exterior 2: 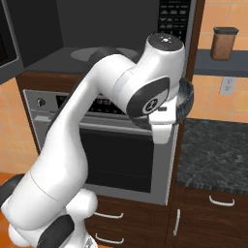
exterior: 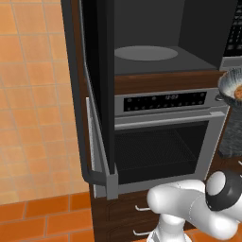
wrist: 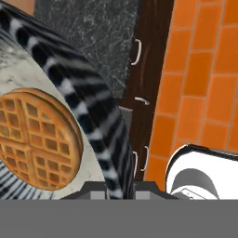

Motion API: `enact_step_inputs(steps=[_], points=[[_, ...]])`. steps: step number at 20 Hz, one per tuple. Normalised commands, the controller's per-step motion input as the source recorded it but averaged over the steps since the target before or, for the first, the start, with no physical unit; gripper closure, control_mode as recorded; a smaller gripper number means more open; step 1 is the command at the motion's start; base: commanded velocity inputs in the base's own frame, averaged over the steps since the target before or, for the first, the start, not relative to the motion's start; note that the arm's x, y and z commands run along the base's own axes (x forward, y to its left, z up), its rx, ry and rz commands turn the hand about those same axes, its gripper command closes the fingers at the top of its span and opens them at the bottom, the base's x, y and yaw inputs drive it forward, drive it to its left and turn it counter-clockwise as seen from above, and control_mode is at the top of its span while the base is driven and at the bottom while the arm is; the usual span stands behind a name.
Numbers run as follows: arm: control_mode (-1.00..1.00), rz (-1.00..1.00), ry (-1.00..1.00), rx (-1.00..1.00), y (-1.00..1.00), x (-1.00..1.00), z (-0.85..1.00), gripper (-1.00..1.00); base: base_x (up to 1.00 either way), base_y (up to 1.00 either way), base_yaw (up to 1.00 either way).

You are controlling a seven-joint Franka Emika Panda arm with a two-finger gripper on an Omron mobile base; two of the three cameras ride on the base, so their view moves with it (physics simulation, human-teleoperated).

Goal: Open the microwave, place the bowl with waffle inside the microwave, then close the microwave door and turn it on.

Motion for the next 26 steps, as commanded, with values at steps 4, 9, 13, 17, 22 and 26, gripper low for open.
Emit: enact_step_inputs(steps=[4, 9, 13, 17, 22, 26], points=[[-1.00, 0.18, 0.00, 0.00, 0.80, 0.04, 0.41, 1.00, 0.00, 0.00, 0.00], [-1.00, 0.19, 0.00, 0.09, 0.62, 0.00, 0.42, 1.00, 0.00, 0.00, 0.00], [-1.00, 0.15, 0.00, 0.13, 0.59, 0.00, 0.52, 1.00, 0.00, 0.00, 0.00], [-1.00, 0.12, -0.01, 0.17, 0.59, 0.00, 0.46, 1.00, 0.00, 0.00, 0.00], [-1.00, 0.10, -0.01, 0.13, 0.67, 0.13, 0.15, 1.00, 0.00, 0.00, 0.00], [-1.00, 0.01, 0.00, 0.04, 0.51, 0.29, 0.00, 1.00, 0.00, 0.00, 0.00]])
